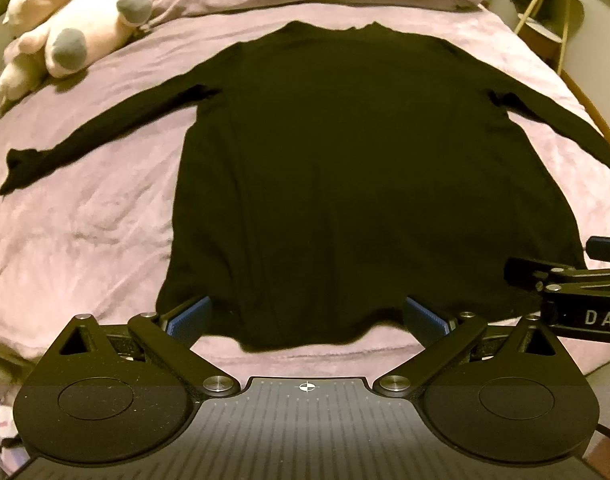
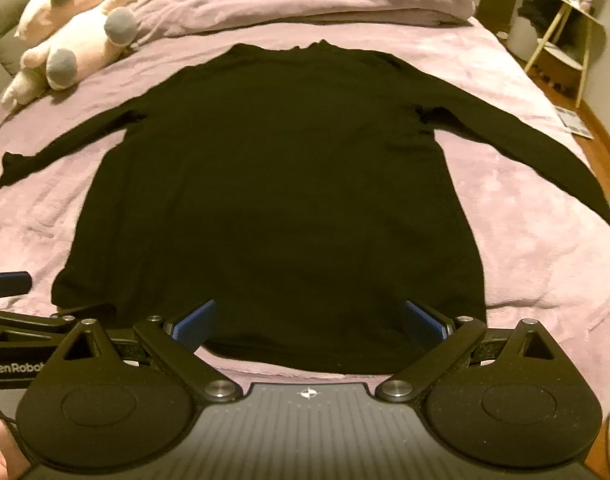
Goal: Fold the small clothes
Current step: 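Grasp the black shirt sleeve with the right gripper and lift it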
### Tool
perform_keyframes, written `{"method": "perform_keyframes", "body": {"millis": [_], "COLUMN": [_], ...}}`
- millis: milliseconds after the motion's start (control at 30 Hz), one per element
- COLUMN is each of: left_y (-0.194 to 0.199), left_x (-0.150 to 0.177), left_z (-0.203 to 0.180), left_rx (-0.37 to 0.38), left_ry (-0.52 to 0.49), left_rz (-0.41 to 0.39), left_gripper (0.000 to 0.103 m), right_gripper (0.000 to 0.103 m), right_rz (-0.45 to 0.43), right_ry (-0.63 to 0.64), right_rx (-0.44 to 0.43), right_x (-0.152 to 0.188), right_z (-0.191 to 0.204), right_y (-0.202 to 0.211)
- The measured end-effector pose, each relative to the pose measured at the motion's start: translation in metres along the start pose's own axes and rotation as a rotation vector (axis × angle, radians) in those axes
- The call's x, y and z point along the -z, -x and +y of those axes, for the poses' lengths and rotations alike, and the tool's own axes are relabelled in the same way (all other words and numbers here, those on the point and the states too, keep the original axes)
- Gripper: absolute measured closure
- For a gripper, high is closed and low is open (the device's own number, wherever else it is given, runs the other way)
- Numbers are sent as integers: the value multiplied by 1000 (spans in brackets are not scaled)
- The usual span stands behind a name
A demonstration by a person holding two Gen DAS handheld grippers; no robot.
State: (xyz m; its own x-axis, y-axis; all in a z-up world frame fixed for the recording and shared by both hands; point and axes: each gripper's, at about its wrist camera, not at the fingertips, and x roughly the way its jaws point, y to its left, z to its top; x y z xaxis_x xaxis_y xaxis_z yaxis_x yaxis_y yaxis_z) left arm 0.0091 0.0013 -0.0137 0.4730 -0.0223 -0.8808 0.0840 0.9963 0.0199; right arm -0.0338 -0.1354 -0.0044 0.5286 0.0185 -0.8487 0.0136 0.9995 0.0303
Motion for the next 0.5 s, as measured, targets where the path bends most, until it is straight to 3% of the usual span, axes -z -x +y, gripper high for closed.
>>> {"method": "perform_keyframes", "body": {"millis": [233,333,433,500], "left_y": [-6,-11,-16,-20], "left_x": [-1,-2,-3,-5], "left_z": [-4,-5,-8,-8], "left_rx": [-6,-6,-2,-7], "left_ry": [-5,-2,-7,-5], "left_rz": [14,27,31,23], "left_gripper": [0,0,0,0], "right_gripper": [4,4,4,4], "right_rz": [-136,-209,-162,-100], "right_ry": [-7,23,-31,-90], "right_rx": [-61,-136,-239,-254], "right_x": [9,14,14,12], "right_z": [-15,-23,-38,-49], "right_y": [2,1,-9,-20]}}
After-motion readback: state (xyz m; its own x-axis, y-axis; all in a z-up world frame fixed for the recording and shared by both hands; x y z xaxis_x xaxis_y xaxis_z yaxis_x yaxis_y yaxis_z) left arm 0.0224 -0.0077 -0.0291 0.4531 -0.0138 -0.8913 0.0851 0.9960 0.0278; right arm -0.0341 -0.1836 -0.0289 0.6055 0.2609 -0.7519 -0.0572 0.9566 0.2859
